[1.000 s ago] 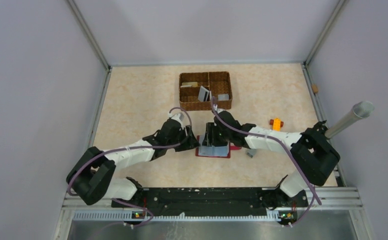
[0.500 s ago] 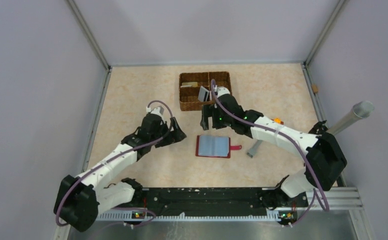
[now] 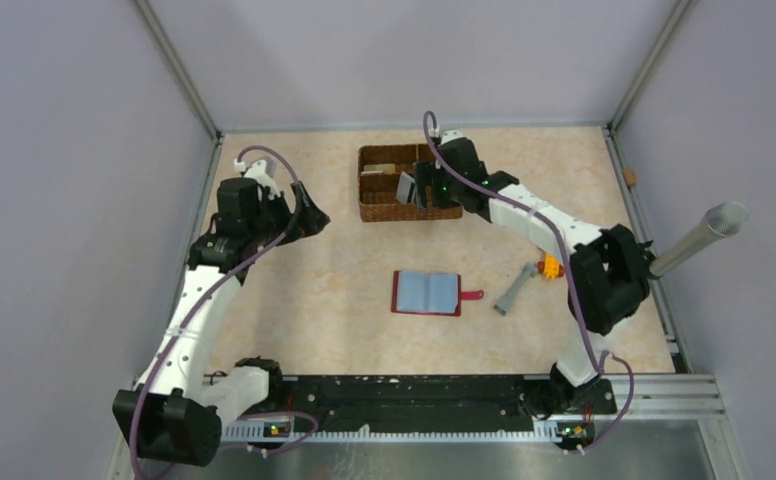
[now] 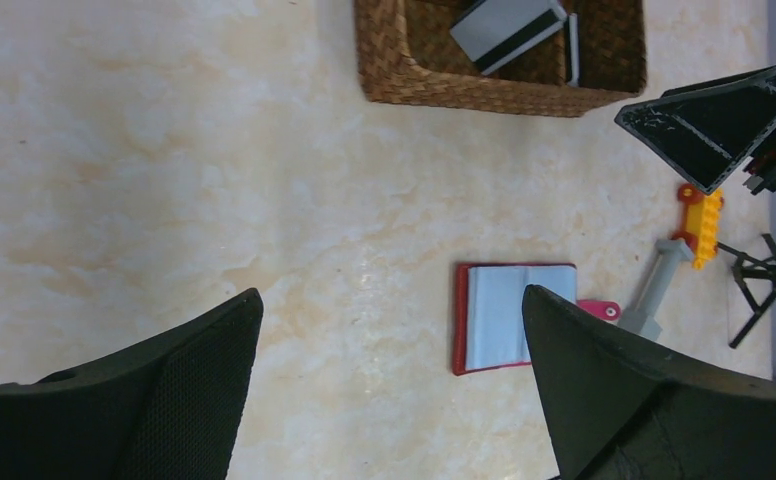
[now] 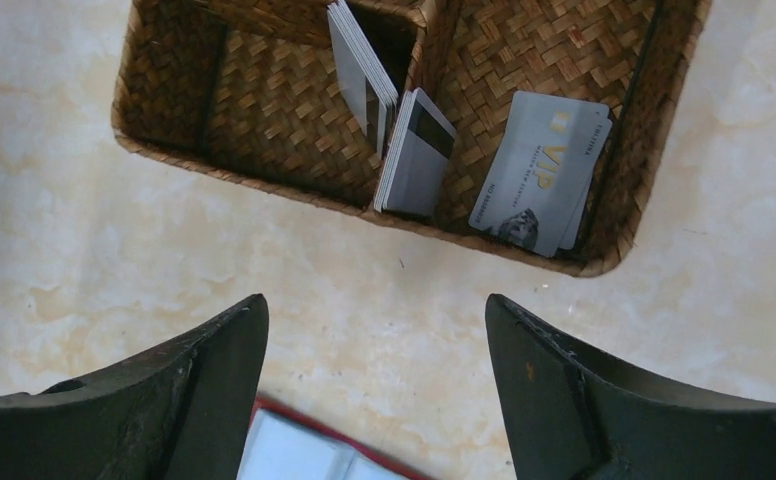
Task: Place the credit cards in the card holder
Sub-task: Turn over the card slot in the card holder, then pick up the credit card from the storage box.
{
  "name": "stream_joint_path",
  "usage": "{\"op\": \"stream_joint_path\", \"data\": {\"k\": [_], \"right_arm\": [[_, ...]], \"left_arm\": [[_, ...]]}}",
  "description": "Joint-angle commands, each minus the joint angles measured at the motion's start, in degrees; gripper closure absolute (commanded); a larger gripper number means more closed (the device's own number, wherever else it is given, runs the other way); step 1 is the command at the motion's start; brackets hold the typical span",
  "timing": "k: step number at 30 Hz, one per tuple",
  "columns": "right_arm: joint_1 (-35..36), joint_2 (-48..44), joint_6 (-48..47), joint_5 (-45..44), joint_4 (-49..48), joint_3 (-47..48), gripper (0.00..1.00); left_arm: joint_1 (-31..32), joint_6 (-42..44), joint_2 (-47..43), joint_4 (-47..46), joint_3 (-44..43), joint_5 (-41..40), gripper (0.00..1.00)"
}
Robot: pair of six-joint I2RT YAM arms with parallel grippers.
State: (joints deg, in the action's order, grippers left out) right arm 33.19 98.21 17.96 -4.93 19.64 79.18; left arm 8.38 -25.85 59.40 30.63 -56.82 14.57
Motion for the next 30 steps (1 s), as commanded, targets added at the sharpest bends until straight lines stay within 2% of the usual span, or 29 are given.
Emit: {"op": "stream_joint_path", "data": {"k": [1, 7, 14, 24, 30], "right_arm": [[-0.78, 6.11, -1.74, 1.09, 0.1, 6.45, 0.24], [-1.06, 12.15, -3.77, 0.18, 0.95, 13.17, 0.35], [-1.37, 18.43, -3.94, 0.54, 3.6, 19.06, 0.43], [-1.37, 23.68, -2.47, 3.59, 5.31, 23.6, 0.43], [-1.37, 23.15, -1.55, 4.78, 4.41, 23.81, 0.44]], "left_arm": [[-2.45, 5.77, 0.37, 3.02, -1.93, -1.14, 0.01], [-2.63, 7.68, -1.68, 0.71, 0.26, -6.2, 0.01], [-3.02, 7.48, -1.27, -0.49, 2.09, -3.9, 0.01], [-3.11, 7.69, -3.21, -0.93, 3.03, -4.67, 0.01], [-3.11, 7.83, -3.52, -0.93, 3.29, -5.25, 0.01]]}}
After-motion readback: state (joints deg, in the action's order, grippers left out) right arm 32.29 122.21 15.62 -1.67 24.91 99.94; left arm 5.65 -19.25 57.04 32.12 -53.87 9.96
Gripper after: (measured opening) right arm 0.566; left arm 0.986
